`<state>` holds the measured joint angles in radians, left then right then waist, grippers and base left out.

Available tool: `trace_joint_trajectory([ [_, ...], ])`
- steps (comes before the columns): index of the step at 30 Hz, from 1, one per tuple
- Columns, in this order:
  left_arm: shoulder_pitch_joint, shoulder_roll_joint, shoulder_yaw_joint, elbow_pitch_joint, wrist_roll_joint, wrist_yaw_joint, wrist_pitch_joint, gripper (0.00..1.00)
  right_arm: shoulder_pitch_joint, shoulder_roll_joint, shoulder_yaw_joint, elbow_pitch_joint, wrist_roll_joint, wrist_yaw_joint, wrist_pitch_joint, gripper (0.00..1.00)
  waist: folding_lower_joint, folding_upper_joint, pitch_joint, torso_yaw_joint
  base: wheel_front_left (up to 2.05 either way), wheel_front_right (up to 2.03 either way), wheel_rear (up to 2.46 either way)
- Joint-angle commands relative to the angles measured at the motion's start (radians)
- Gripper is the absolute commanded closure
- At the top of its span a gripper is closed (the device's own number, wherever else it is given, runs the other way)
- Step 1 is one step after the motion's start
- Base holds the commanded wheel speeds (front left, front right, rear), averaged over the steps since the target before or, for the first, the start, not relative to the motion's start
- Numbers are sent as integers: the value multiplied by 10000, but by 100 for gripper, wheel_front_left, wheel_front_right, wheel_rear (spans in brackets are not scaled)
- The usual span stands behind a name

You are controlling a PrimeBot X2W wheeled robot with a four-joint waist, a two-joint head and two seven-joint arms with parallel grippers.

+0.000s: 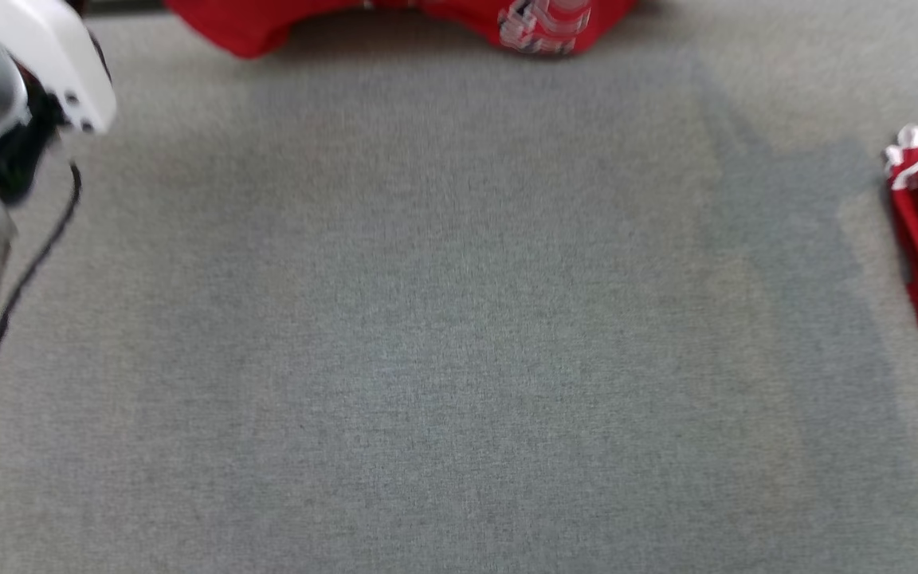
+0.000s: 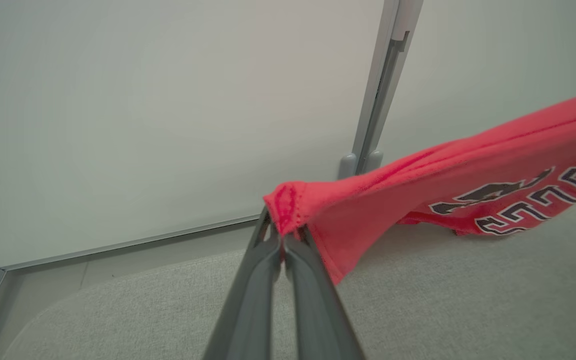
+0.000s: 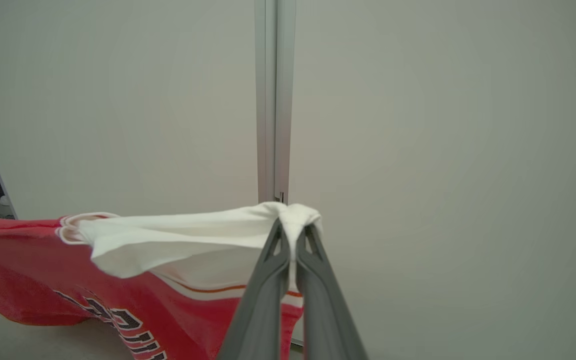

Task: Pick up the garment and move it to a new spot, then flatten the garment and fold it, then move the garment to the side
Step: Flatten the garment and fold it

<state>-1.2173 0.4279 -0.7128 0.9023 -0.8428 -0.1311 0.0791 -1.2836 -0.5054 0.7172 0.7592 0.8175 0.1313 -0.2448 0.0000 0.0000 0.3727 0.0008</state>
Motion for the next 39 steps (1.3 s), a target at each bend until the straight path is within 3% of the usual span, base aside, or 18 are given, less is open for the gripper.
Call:
trace_joint_trajectory([
  [1, 411, 155, -115, -96, -216, 13, 171, 100, 350, -235, 81, -74, 170, -8, 96, 100, 0, 0, -762, -55, 0, 0, 0],
  [10, 3372, 1219, -1311, -2308, -1756, 12, 2176, 100, 3546, -1436, 1316, -1816, 1301, -8, 1804, 100, 0, 0, -2682, -140, 0, 0, 0],
  [15, 5017, 2211, -1624, -3825, -2201, 231, 3007, 100, 5522, -2385, 1492, -3514, 2106, -6, 3043, 100, 0, 0, -3432, -267, 0, 0, 0],
  [21, 6987, 3849, -1935, -6740, -2985, 1123, 4357, 100, 7791, -3871, 859, -5656, 2956, -8, 4537, 100, 0, 0, -3663, -414, 0, 0, 0],
  [22, 6987, 3849, -1935, -6740, -2985, 1123, 4357, 100, 7791, -3871, 859, -5656, 2956, -8, 4537, 100, 0, 0, -3663, -414, 0, 0, 0],
  [26, 8084, 4982, -2051, -8853, -3530, 1971, 5086, 100, 9212, -4772, 240, -6948, 3452, -8, 5689, 100, 0, 0, -3671, -504, 0, 0, 0],
  [31, 8878, 5995, -2017, -10874, -4240, 2744, 5642, 100, 10811, -5560, -591, -8357, 3972, -6, 6943, 100, 0, 0, -3544, -511, 0, 0, 0],
  [35, 8866, 6360, -1915, -11633, -4442, 3105, 5961, 100, 11474, -5631, -1459, -9085, 4002, -4, 7541, 100, 0, 0, -3353, -470, 0, 0, 0],
  [39, 8221, 6323, -1938, -11799, -4392, 2997, 6708, 100, 11308, -5072, -2136, -9559, 3747, -4, 8332, 100, 0, 0, -2936, -335, 0, 0, 0],
])
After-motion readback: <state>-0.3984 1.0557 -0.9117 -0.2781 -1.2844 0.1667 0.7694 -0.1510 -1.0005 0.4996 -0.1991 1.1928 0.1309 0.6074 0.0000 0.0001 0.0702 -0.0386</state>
